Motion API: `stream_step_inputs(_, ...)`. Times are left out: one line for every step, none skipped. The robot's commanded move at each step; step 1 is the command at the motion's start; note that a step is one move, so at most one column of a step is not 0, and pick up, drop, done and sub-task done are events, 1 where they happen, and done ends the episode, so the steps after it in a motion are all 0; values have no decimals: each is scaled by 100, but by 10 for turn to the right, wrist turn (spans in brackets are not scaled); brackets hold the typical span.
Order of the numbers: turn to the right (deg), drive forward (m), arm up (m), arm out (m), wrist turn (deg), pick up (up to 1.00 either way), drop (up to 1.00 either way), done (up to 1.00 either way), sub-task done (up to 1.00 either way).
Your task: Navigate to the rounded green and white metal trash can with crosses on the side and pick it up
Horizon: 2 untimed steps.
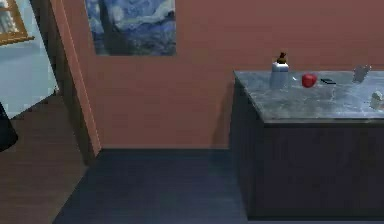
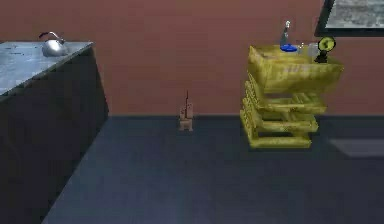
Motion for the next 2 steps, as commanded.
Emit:
stream_step_inputs(-450,0,0,0,0,0,0,0,0)
stream_step_inputs(-150,0,0,0,0,0,0,0,0)
